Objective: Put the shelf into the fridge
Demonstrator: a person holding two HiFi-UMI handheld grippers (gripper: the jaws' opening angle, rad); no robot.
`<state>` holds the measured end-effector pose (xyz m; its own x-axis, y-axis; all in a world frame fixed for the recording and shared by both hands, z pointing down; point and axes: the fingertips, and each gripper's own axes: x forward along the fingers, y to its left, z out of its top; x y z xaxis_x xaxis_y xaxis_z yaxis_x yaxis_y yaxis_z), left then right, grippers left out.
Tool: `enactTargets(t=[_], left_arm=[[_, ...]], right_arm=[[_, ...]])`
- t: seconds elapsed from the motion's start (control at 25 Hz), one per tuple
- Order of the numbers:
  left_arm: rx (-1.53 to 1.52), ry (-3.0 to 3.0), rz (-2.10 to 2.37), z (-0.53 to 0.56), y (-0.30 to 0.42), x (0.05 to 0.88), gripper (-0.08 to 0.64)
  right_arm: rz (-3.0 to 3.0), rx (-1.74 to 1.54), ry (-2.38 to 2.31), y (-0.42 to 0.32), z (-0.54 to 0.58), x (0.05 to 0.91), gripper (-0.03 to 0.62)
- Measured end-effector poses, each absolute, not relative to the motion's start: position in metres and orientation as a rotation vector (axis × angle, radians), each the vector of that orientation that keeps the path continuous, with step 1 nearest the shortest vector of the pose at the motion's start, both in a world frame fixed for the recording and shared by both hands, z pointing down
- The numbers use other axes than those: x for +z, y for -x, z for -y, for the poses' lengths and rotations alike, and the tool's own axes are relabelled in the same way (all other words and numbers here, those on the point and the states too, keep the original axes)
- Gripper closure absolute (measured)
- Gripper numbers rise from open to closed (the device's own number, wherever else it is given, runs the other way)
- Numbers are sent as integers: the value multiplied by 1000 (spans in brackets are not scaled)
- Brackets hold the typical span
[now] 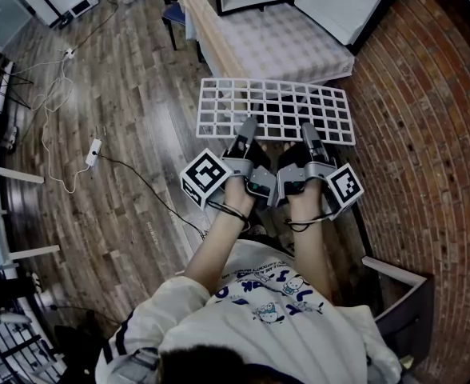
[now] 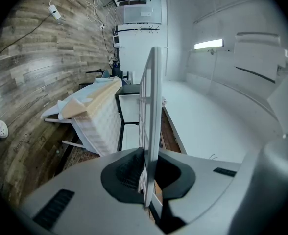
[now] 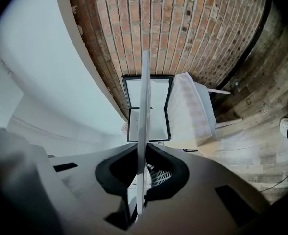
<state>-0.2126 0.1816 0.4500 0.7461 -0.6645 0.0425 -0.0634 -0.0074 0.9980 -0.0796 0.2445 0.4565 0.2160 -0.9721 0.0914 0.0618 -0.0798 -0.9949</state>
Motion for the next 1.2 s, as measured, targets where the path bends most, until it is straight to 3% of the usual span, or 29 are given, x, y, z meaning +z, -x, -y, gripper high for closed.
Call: enactTargets(t=[1.2], left_arm=[[-483, -1536, 551, -32, 169, 460, 520]], right_arm=[[-924, -1075, 1351, 41, -103, 465, 551]])
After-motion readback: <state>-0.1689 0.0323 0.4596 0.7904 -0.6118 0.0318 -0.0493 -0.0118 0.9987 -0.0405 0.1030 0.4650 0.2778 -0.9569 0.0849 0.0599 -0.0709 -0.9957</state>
